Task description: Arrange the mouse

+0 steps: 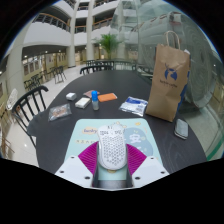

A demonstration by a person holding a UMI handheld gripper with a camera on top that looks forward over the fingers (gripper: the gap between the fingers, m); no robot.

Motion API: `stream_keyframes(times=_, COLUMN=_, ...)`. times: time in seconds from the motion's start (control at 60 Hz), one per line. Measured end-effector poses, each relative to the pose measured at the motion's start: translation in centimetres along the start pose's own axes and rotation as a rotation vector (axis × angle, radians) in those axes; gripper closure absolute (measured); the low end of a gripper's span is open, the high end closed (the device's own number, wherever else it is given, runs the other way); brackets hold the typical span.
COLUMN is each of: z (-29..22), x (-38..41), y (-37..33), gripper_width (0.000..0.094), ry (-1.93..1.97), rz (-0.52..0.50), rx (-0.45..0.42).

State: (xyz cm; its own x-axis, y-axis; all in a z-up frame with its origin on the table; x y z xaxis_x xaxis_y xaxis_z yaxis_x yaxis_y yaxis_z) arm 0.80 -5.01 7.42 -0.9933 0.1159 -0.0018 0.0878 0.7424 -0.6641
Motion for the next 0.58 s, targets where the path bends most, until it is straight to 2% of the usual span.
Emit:
stream_keyframes(times=0.1, z=1.5, x=-0.1, y=1.6, gripper_width=0.0547, ry=-0.02, rz=0.026, rx=0.061)
stream_keyframes(times=0.133, z=1.4, x=0.0, y=1.8, gripper_width=0.0537, ry=-0.045, rz=0.035, rx=0.039)
stream_keyframes(times=0.267, z=1.6, x=-0.6, y=1.7, gripper_width=0.0382, ry=-0.071, rz=-0.003, rx=0.064)
stream_keyframes(times=0.3, z=1.8, x=-0.7, y=1.2, gripper_width=0.0309, ry=-0.065, rz=-0.035, rx=0.07)
stream_keyframes(times=0.367, z=2.6, x=-0.7, y=-0.4, gripper_width=0.0066, ry=-0.058, rz=-0.109, rx=0.061)
stream_keyframes(times=0.4, z=3.0, x=-0.9, y=-1.5, gripper_width=0.0102, ry=-0.059, rz=-0.151, rx=0.064)
stream_keyframes(times=0.483, z=5.3, x=-2.1, y=-4.6, gripper_width=0.0082, ry=-0.066, rz=-0.214, rx=0.096)
stream_keyframes(times=0.583, z=7.3, x=-4.8, y=-8.9, gripper_width=0.0078, ry=-0.076, rz=-0.242, rx=0.062)
Point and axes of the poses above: the point between the fingertips, and its own axes, seen from behind it with the camera up: x to the left, z down, y forward, the way the camera looks, the point moved 10 cm from there along -y, backward, against the way the camera looks, and after that the axes turned 5 degrees about x, right-handed, at the moved point
